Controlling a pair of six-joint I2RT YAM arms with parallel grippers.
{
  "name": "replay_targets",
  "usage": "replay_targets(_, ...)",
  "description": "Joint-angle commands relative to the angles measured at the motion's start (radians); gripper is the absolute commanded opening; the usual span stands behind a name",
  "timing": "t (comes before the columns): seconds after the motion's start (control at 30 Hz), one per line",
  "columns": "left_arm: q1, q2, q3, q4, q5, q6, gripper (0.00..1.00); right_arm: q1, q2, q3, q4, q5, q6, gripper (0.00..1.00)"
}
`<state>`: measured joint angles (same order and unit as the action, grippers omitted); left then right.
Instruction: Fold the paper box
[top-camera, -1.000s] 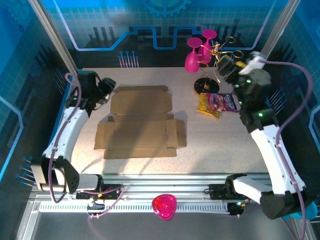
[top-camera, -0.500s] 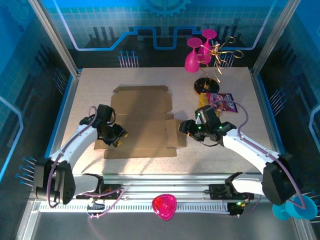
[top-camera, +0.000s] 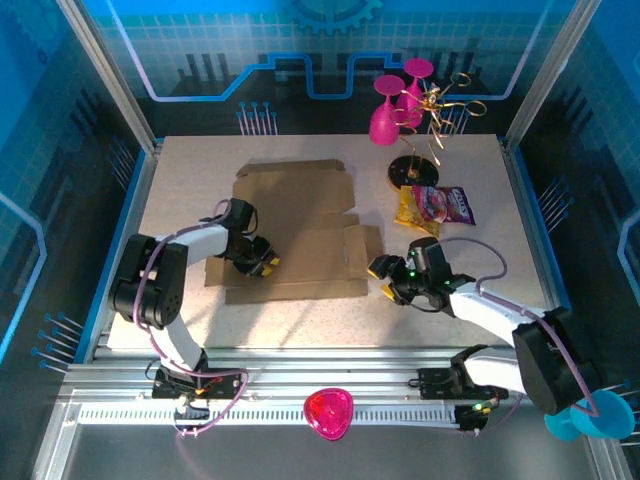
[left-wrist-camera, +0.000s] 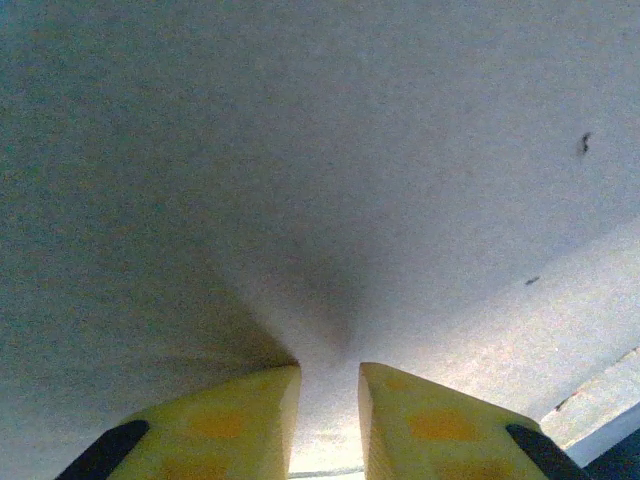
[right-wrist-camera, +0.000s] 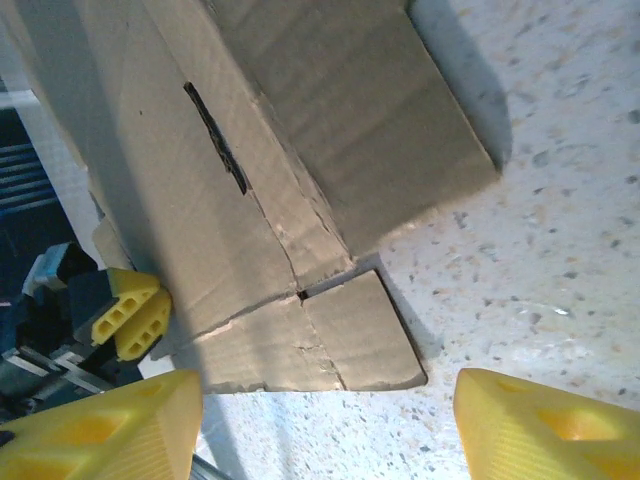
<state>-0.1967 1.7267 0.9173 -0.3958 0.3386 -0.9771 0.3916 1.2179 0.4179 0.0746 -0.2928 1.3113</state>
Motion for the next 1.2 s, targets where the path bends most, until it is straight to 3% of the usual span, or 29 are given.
replay_targets(0.0, -0.013, -0.001, -0.026, 0.01, -0.021, 0.0, 0.25, -0.019, -0.014, -0.044, 0.112, -0.013, 0.08, 0.69)
replay_targets(0.27, -0.014, -0.06, 0.009, -0.046, -0.019, 0.027, 0.28, -0.087, 0.133, -0.046, 0.327, -0.019, 0.126, 0.67)
replay_targets(0.43, -0.013, -0.141, 0.034, -0.08, -0.026, 0.018, 0.33, -0.072, 0.315, -0.054, 0.567, -0.048, 0.258, 0.57)
replay_targets(0.57, -0.013, -0.183, 0.055, -0.123, -0.019, 0.027, 0.36, -0.028, 0.368, -0.089, 0.703, 0.007, 0.372, 0.51)
replay_targets(0.7, -0.011, -0.204, 0.027, -0.132, -0.021, 0.026, 0.36, 0.021, 0.302, -0.072, 0.599, 0.064, 0.399, 0.51)
replay_targets(0.97, 0.012, -0.147, 0.0, -0.08, -0.019, 0.029, 0.35, 0.068, 0.084, 0.023, 0.128, 0.2, 0.377, 0.54)
replay_targets(1.17, 0.013, -0.069, 0.03, -0.053, -0.015, 0.032, 0.35, 0.06, 0.234, 0.024, 0.328, 0.174, 0.441, 0.54)
